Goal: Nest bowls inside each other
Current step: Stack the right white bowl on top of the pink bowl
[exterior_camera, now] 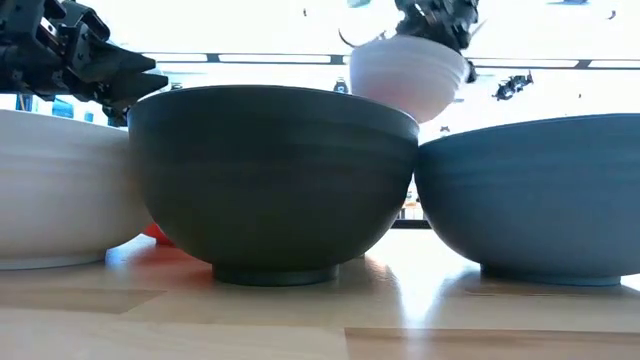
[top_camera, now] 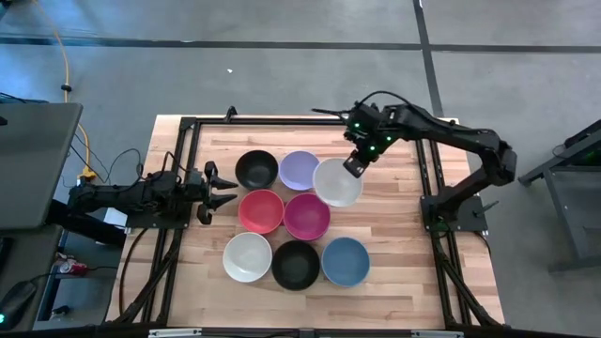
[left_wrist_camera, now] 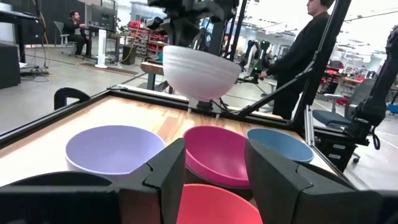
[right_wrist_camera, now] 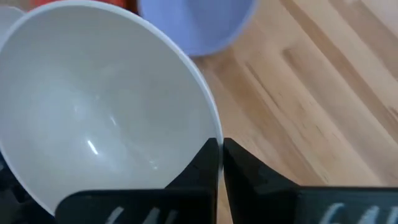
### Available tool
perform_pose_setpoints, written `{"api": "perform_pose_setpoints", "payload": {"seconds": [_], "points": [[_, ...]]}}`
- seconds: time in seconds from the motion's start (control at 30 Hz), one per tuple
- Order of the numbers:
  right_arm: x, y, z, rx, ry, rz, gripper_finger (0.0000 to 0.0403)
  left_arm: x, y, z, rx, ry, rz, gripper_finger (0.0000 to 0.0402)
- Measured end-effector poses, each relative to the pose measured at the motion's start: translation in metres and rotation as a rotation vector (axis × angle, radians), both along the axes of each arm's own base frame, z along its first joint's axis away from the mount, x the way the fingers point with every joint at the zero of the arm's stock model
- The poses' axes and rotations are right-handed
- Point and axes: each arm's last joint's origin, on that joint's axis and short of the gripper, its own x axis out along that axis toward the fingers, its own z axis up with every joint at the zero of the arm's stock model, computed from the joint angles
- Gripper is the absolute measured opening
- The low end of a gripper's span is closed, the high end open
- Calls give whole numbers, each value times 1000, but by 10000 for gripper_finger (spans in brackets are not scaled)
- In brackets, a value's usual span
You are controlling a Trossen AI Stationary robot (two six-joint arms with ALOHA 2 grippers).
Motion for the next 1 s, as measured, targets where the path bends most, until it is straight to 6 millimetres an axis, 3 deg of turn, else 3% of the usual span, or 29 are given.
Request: {"api": "perform_pose_setpoints", "payload": {"seconds": [0.13, 0.33, 0.5, 0.67, 1.0], "points": [[27, 13, 1, 10, 5, 53, 0, 0, 0, 0, 0, 0, -2, 152], [69, 29, -13, 57, 39, 133, 0, 0, 0, -1, -1, 7, -3, 152], [94, 42, -25, 78, 98, 187, 0, 0, 0, -3, -4, 28, -3, 152], [109, 47, -36, 88, 101, 217, 0, 0, 0, -3, -4, 33, -4, 152], [119, 45, -50, 88, 106, 212, 0, 0, 0, -3, -4, 33, -15, 152]]}}
